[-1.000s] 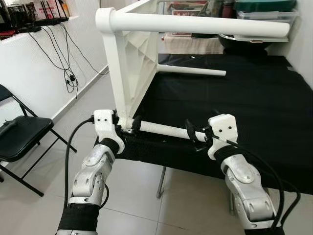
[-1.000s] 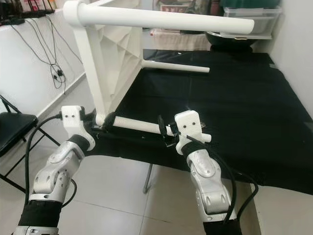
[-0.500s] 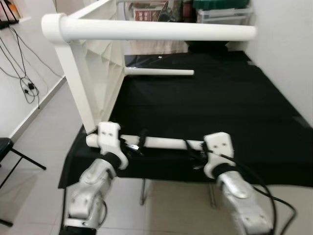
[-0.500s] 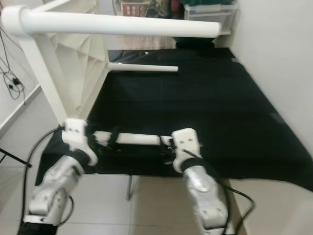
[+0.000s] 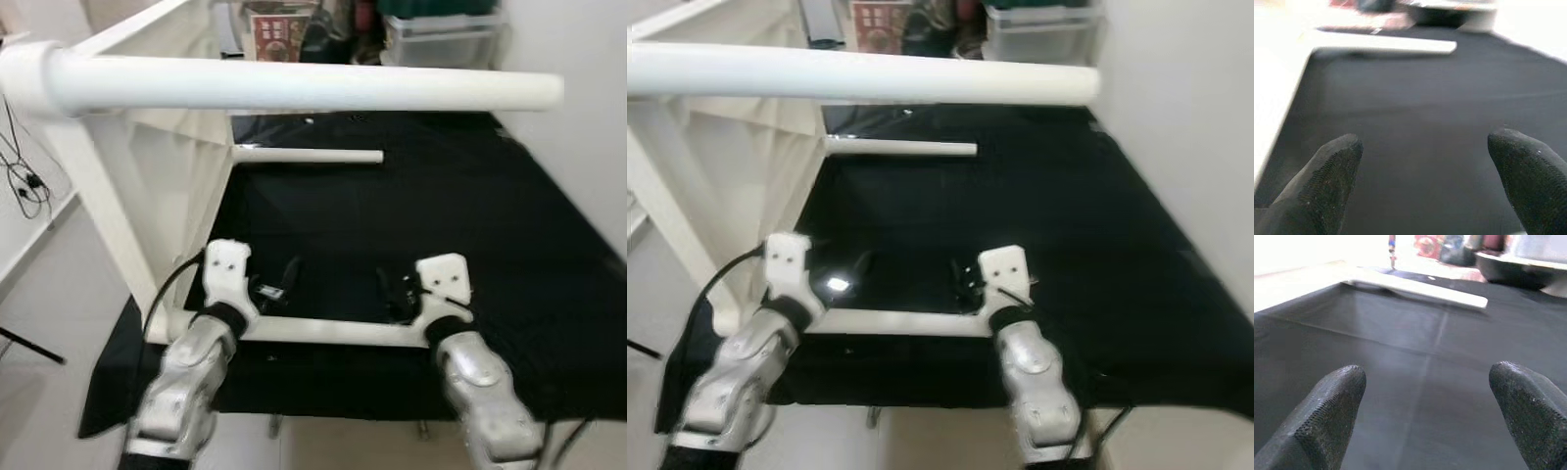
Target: Building children table
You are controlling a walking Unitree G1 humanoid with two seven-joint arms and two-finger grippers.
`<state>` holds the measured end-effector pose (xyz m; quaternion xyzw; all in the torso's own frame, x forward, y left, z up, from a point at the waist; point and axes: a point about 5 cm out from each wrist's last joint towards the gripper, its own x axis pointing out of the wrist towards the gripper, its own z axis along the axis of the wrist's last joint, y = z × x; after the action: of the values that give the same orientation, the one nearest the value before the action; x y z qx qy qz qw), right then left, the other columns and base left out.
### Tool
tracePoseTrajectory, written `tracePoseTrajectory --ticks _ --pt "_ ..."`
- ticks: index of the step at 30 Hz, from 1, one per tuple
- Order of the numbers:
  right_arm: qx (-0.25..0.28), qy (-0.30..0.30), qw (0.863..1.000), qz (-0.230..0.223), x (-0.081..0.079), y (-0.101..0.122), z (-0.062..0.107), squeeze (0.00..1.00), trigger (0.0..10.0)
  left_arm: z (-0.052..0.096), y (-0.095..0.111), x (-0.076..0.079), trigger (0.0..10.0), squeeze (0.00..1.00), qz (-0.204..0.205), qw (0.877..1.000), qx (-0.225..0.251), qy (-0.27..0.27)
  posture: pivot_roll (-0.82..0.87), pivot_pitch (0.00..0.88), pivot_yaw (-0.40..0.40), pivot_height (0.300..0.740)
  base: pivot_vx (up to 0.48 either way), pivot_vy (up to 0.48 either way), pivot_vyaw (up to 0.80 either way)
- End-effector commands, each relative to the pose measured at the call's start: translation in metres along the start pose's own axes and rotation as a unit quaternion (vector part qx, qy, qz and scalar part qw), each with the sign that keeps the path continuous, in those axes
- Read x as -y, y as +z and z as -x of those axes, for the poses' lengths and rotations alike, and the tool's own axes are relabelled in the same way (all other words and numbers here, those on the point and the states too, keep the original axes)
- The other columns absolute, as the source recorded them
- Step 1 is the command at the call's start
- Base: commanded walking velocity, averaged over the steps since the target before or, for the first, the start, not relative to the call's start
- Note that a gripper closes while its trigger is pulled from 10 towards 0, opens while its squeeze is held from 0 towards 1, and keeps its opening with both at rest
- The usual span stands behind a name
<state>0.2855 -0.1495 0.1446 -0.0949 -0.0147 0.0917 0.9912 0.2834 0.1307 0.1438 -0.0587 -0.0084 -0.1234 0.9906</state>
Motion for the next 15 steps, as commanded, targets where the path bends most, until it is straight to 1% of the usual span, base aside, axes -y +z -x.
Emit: tracePoseTrajectory --ticks 1,2,3,4,5,6,7,9,10,11,12,13,14,15 --pt "0.044 0.001 0.998 0.04 0.01 0.018 0.001 0.0 10.0 0.004 0.001 -0.004 10.0 0.0 -0.001 1.0 -0.003 0.028 -0.04 0.047 0.01 0.74 0.0 0.0 0.0" --pt "0.056 0.003 0.997 0.053 0.013 0.023 0.001 0.0 10.0 0.005 0.001 -0.005 10.0 0.0 0.001 0.999 -0.004 0.035 -0.04 0.048 0.011 0.74 0.0 0.0 0.0" --pt "0.076 0.006 0.994 0.08 0.018 0.032 0.003 0.0 10.0 0.009 0.001 -0.006 10.0 0.0 0.001 0.999 -0.007 0.04 -0.04 0.049 0.011 0.74 0.0 0.0 0.0" --pt "0.089 0.009 0.991 0.098 0.021 0.038 0.004 0.0 10.0 0.011 0.001 -0.006 10.0 0.0 0.001 0.999 -0.008 0.043 -0.04 0.049 0.011 0.74 0.0 0.0 0.0" --pt "0.089 0.009 0.991 0.098 0.021 0.038 0.004 0.0 10.0 0.011 0.001 -0.006 10.0 0.0 0.001 0.999 -0.008 0.043 -0.04 0.049 0.011 0.74 0.0 0.0 0.0" --pt "0.118 0.015 0.982 0.145 0.025 0.053 0.009 0.0 10.0 0.018 0.0 -0.004 10.0 0.0 0.003 0.999 -0.013 0.042 -0.05 0.055 0.013 0.74 0.0 0.0 0.0" --pt "0.125 0.016 0.979 0.159 0.026 0.057 0.01 0.0 10.0 0.019 0.0 -0.004 10.0 0.0 0.004 0.999 -0.014 0.041 -0.05 0.055 0.013 0.74 0.0 0.0 0.0" --pt "0.13 0.016 0.977 0.168 0.027 0.059 0.011 0.0 10.0 0.02 0.0 -0.003 10.0 0.0 0.005 0.999 -0.016 0.041 -0.05 0.055 0.013 0.74 0.0 0.0 0.0" --pt "0.151 0.015 0.965 0.213 0.028 0.07 0.014 0.0 10.0 0.023 0.0 -0.003 10.0 0.0 0.006 0.999 -0.017 0.04 -0.05 0.06 0.02 0.74 0.0 0.0 0.0" --pt "0.187 0.01 0.943 0.275 0.03 0.088 0.018 0.0 10.0 0.026 -0.001 -0.004 10.0 0.0 0.014 0.999 -0.018 0.042 -0.05 0.061 0.023 0.74 0.0 0.0 0.0" --pt "0.222 0.002 0.918 0.328 0.03 0.105 0.023 0.0 10.0 0.028 -0.002 -0.006 10.0 0.0 0.022 0.998 -0.019 0.047 -0.06 0.061 0.025 0.74 0.0 0.0 0.0" --pt "0.247 -0.006 0.899 0.361 0.03 0.119 0.028 0.0 10.0 0.028 -0.002 -0.008 10.0 0.0 0.031 0.998 -0.018 0.052 -0.06 0.06 0.027 0.74 0.0 0.0 0.0" --pt "0.262 -0.015 0.887 0.38 0.031 0.129 0.031 0.0 10.0 0.028 -0.002 -0.011 10.0 0.0 0.038 0.997 -0.018 0.058 -0.06 0.06 0.027 0.74 0.0 0.0 0.0" --pt "0.262 -0.015 0.887 0.38 0.031 0.129 0.031 0.0 10.0 0.028 -0.002 -0.011 10.0 0.0 0.038 0.997 -0.018 0.058 -0.06 0.06 0.027 0.74 0.0 0.0 0.0"
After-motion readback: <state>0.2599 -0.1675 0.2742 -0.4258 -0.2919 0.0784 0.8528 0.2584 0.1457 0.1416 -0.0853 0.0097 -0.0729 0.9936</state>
